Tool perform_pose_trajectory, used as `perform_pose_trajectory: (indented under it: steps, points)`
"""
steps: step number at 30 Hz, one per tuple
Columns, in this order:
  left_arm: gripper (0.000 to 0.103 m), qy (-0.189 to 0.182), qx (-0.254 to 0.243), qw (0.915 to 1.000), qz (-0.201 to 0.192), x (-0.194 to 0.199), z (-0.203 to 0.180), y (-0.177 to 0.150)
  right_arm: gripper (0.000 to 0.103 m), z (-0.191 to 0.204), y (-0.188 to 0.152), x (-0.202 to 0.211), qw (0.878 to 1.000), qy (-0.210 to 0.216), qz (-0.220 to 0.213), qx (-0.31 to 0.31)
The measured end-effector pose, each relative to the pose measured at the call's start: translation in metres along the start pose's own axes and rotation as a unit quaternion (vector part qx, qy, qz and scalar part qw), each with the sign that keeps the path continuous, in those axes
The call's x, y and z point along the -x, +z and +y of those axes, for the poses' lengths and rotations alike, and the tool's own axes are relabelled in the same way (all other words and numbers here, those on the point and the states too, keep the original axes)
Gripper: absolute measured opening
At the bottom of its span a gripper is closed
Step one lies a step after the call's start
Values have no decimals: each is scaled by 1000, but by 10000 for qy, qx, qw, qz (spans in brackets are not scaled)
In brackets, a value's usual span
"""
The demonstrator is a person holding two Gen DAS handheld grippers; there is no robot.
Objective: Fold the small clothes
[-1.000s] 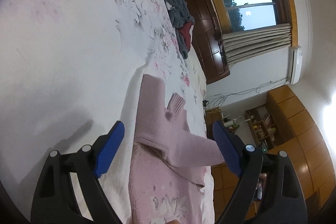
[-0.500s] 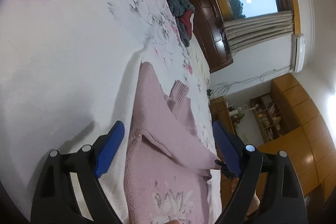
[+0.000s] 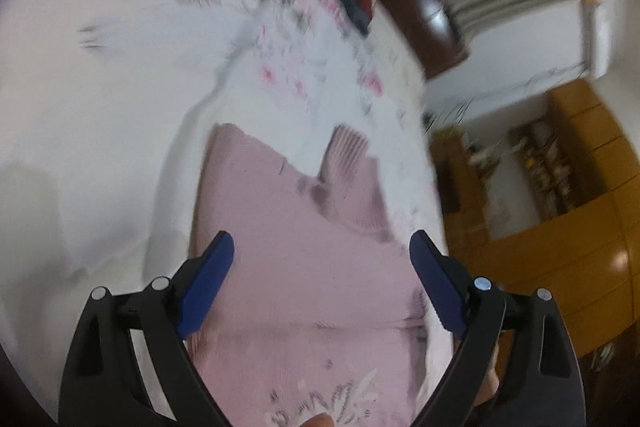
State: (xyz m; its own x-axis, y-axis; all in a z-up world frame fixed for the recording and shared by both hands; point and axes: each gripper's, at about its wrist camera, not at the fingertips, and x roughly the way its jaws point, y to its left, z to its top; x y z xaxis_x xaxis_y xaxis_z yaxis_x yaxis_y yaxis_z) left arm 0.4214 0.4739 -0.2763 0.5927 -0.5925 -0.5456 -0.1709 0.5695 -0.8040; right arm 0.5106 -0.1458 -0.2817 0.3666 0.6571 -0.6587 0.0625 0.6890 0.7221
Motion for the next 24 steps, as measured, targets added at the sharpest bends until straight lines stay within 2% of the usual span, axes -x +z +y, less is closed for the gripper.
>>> perform_pose_trajectory:
  steps: [2, 4, 5, 6, 9, 11, 12, 14, 15, 18, 20, 21, 22, 24]
  points:
    - [86, 292, -2, 9992, 285, -21, 6, 11, 16, 0, -1, -24, 9994, 199, 289, -44]
    - [83, 726, 117, 9965, 392, -38, 23, 20, 16, -6, -3, -43, 9989, 99, 440, -91]
    - [83, 980, 197, 9942, 385, -42, 34, 21, 12, -13, -3, -49, 9987, 21, 490, -151]
    - [79, 1094, 320, 9926, 417, -47, 45, 22, 2, -21, -2, -55, 9983, -30, 538, -215]
    - [75, 1094, 377, 9924, 407, -44, 43, 22, 0, -33, 1, -53, 9977, 32, 580, -343]
    - [76, 687, 61, 9970, 349, -30, 21, 15, 13, -25, 0, -35, 9985, 186, 451, -244]
    - [76, 440, -68, 9984, 362, -22, 11, 8, 15, -22, -5, -26, 9978, 420, 471, -201]
    - [78, 69, -193, 9984, 519, -19, 3, -7, 15, -22, -15, -20, 9968, 545, 578, -58]
    - [78, 44, -263, 9976, 642, -20, 2, -16, 15, -24, -20, -20, 9962, 557, 672, -32]
    - [75, 521, -341, 9927, 1035, -40, 22, -35, 0, -40, -32, -31, 9953, 266, 927, 48]
    - [71, 562, -328, 9918, 1101, -43, 27, -34, 0, -43, -28, -31, 9952, 249, 948, -22]
    - [71, 601, -288, 9913, 1133, -42, 22, -28, 4, -36, -25, -28, 9954, 202, 938, 56]
    - [72, 577, -317, 9916, 1113, -39, 17, -24, 8, -26, -20, -24, 9955, 210, 912, 155]
    - [75, 500, -567, 9922, 988, -33, -2, -8, 9, -6, -7, -19, 9950, 340, 875, 331]
